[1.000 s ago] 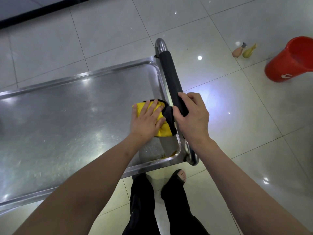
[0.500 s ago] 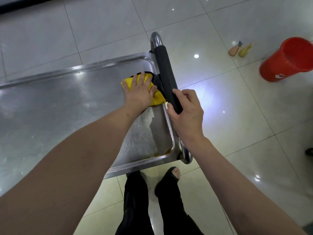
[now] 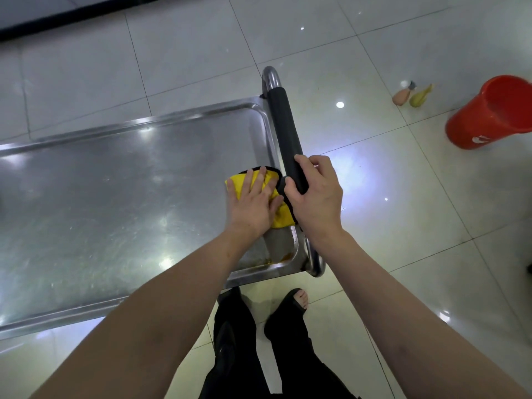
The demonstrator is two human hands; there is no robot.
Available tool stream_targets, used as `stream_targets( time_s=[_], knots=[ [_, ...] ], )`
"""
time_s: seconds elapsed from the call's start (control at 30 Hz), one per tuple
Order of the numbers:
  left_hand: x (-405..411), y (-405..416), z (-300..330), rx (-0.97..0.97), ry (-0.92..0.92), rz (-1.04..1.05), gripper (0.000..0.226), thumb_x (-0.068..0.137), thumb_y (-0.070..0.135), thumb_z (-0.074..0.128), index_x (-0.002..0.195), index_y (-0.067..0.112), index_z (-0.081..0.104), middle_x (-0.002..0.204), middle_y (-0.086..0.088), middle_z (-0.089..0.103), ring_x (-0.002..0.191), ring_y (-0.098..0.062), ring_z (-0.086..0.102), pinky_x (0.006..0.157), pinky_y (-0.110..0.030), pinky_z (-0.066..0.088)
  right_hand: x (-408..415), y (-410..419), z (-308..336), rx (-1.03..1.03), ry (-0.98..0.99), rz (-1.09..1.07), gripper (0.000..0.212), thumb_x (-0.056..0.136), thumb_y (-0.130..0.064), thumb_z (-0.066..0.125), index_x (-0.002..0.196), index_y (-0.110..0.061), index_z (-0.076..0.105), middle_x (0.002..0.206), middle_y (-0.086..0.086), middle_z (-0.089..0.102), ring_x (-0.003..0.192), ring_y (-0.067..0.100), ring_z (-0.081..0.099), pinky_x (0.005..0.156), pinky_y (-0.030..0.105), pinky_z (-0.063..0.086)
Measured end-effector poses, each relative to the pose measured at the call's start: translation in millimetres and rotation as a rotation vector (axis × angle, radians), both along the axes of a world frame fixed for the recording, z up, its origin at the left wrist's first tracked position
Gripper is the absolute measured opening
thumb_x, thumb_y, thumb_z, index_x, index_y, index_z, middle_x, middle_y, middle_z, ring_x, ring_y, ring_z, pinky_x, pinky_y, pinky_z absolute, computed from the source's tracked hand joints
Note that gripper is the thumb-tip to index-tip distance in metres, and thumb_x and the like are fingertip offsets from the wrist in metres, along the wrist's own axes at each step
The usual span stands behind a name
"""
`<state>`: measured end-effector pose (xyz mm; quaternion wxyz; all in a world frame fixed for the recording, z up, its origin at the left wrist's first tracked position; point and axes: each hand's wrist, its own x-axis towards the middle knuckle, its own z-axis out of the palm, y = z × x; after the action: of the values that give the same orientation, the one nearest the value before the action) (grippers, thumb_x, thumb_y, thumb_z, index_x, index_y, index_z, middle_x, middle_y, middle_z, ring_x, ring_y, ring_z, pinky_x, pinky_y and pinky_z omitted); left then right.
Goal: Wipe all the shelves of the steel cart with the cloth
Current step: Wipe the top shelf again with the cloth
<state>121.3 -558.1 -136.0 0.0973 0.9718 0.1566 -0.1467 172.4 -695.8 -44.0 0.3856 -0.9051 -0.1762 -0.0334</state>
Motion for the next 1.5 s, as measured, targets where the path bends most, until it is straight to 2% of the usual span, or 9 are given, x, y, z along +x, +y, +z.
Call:
stream_targets(
  time_s=[0.37, 0.73, 0.9, 1.07, 1.3, 1.5],
  knots=[
    [-60.9, -44.7, 1.7, -0.011, 0.029, -0.053, 0.063, 0.102, 0.065, 0.003, 0.16, 0.041, 0.006, 0.17, 0.006, -0.009, 0.157, -0.025, -0.011, 0.117, -0.069, -0.008, 0.4, -0.4, -2.0, -0.024, -0.018, 0.019, 0.04, 0.095, -0.02, 0.069, 0.134, -0.012, 0.066, 0.122, 0.005, 0.057, 0.103, 0.023, 0.059, 0.083, 0.035, 0.055],
    [-120.7, -64.7, 5.8, -0.007, -0.02, -0.22, 0.06, 0.102, 0.066, 0.015, 0.154, 0.042, 0.03, 0.171, 0.006, 0.005, 0.157, -0.023, -0.004, 0.117, -0.069, -0.006, 8.5, 4.6, 1.8, -0.069, 0.001, 0.007, 0.042, 0.093, -0.027, 0.062, 0.132, -0.014, 0.066, 0.12, 0.001, 0.054, 0.094, 0.02, 0.056, 0.08, 0.031, 0.051],
    [-132.8, -58.3, 6.3, -0.01, -0.007, -0.282, 0.064, 0.098, 0.073, 0.017, 0.153, 0.043, 0.031, 0.171, 0.006, 0.005, 0.157, -0.023, -0.004, 0.116, -0.069, -0.006, 3.4, 3.2, 2.4, -0.089, -0.013, 0.009, 0.042, 0.093, -0.027, 0.062, 0.132, -0.014, 0.066, 0.12, 0.003, 0.054, 0.094, 0.019, 0.057, 0.08, 0.027, 0.049],
    [-156.2, -42.5, 1.4, 0.033, -0.042, -0.334, 0.061, 0.098, 0.073, 0.022, 0.15, 0.044, 0.036, 0.17, 0.007, 0.012, 0.157, -0.022, 0.004, 0.117, -0.068, 0.004, -4.0, 1.2, 0.8, -0.085, -0.014, 0.013, 0.042, 0.092, -0.027, 0.062, 0.132, -0.015, 0.066, 0.119, 0.001, 0.053, 0.088, 0.013, 0.051, 0.078, 0.022, 0.043],
    [-188.6, -7.5, -1.2, 0.066, -0.064, -0.325, 0.062, 0.097, 0.073, 0.021, 0.148, 0.043, 0.039, 0.169, 0.008, 0.015, 0.157, -0.021, 0.007, 0.119, -0.067, 0.006, -7.7, 0.8, 1.2, -0.084, -0.021, 0.023, 0.043, 0.093, -0.028, 0.062, 0.134, -0.015, 0.066, 0.121, 0.002, 0.053, 0.092, 0.017, 0.056, 0.081, 0.026, 0.05],
    [-201.9, 5.3, -3.3, 0.08, -0.077, -0.308, 0.063, 0.096, 0.073, 0.018, 0.146, 0.043, 0.042, 0.169, 0.008, 0.016, 0.157, -0.021, 0.008, 0.119, -0.067, 0.007, -7.8, 1.3, 0.9, -0.103, -0.042, 0.012, 0.041, 0.093, -0.027, 0.063, 0.131, -0.014, 0.067, 0.121, 0.003, 0.054, 0.088, 0.013, 0.049, 0.079, 0.024, 0.046]
  ],
)
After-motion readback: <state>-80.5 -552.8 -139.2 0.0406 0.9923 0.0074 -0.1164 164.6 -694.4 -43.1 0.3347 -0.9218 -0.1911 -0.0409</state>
